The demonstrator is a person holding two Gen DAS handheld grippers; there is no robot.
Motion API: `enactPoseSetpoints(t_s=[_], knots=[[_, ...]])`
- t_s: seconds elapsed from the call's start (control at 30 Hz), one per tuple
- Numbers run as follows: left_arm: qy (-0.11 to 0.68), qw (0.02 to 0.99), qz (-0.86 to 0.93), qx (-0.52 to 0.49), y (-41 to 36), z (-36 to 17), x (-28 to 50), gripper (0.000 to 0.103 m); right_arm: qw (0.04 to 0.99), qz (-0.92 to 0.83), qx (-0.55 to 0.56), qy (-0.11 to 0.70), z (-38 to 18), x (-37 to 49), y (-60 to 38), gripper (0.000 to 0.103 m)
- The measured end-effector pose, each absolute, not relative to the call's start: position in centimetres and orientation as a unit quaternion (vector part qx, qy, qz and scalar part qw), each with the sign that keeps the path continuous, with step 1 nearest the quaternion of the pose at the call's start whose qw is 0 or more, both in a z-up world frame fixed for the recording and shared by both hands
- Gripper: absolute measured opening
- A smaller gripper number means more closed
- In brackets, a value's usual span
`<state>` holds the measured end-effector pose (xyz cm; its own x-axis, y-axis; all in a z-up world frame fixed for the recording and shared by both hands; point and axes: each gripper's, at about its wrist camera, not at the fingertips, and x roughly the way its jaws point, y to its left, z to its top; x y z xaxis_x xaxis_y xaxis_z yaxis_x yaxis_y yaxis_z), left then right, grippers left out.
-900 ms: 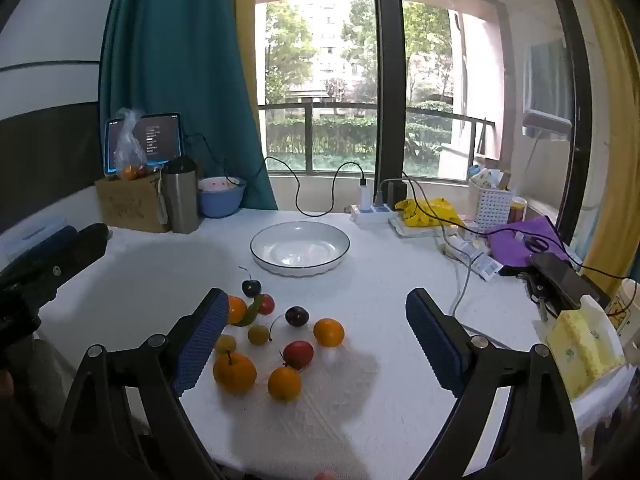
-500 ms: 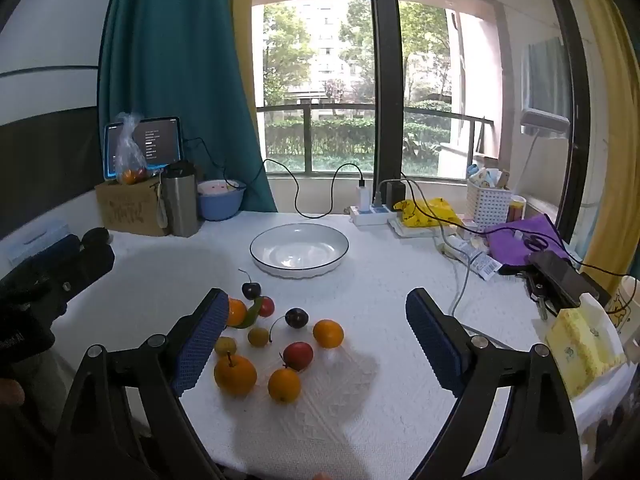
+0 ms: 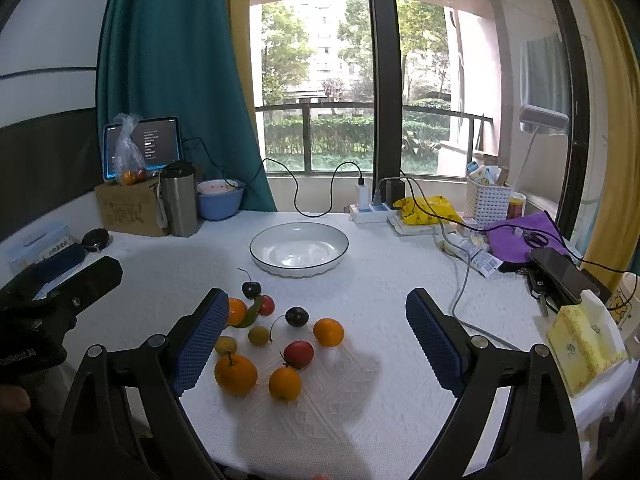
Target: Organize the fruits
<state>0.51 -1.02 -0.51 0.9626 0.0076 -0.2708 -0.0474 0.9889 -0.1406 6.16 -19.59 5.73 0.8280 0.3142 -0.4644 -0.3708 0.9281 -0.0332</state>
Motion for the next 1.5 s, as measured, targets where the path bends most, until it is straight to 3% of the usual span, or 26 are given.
enactPoseSetpoints(t_s=[1.5], knots=[[0.138, 0.988, 0.009, -0.071, -1.65, -0.87, 0.52, 0.103, 0.951, 0.187, -0.058, 0.238, 5.36, 6.04, -19.49, 0.093]])
